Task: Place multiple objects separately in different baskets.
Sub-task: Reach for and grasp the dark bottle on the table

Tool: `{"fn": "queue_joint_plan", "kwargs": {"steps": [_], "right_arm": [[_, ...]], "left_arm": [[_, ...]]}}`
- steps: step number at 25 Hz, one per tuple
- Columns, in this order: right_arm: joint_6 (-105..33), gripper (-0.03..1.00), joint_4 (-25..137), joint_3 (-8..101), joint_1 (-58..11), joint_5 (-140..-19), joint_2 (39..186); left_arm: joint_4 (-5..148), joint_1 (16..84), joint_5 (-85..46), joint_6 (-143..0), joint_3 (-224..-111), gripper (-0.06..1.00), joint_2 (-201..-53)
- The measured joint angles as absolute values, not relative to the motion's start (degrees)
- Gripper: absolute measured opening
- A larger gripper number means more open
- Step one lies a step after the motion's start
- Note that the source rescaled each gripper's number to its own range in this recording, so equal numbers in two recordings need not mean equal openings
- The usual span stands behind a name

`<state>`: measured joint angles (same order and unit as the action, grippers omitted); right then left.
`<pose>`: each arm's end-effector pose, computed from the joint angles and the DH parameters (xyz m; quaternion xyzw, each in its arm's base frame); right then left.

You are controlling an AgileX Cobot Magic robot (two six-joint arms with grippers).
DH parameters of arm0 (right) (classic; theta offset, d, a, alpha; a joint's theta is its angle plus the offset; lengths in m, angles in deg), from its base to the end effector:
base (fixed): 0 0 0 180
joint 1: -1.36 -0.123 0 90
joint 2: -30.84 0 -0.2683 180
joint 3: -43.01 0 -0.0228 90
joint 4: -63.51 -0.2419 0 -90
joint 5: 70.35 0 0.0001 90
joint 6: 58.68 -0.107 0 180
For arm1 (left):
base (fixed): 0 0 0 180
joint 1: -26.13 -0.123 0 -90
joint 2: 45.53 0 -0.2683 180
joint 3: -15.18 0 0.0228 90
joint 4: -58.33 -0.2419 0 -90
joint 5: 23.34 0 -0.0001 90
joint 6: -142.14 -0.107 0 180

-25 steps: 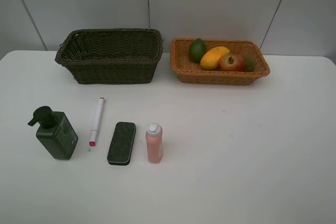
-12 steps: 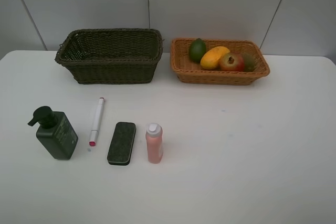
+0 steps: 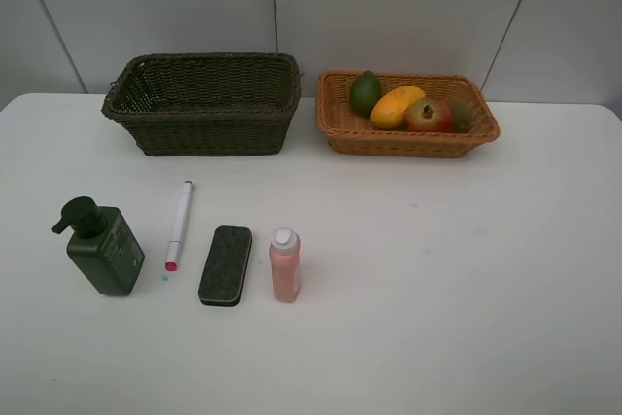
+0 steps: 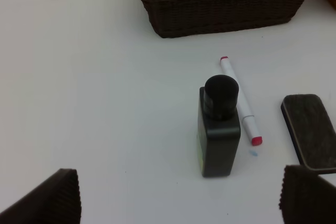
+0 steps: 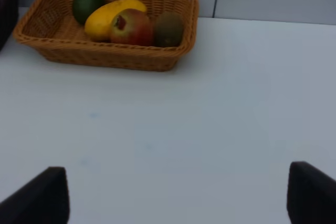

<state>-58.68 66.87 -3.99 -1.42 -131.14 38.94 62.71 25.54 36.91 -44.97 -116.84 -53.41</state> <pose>0.0161 -0.0047 0.2712 -0.0191 0.8470 -0.0164 0.5311 0.0176 -0.0069 0.2675 0.0497 0.8465 -0.0026 0.5301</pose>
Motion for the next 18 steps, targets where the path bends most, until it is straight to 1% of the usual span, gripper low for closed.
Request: {"fn": "queue_joint_plan", "kwargs": {"steps": [5, 18], "right_arm": [[-58.68, 1.0, 66.87, -3.99, 0.66, -131.03, 38.94], [-58.68, 1.0, 67.37, -3.99, 0.88, -130.98, 38.94]], "left_arm": [[62.71, 25.54, 36.91, -44.97, -116.84, 1.0, -53.41], [62.71, 25.54, 36.91, -44.97, -116.84, 1.0, -53.41]]}}
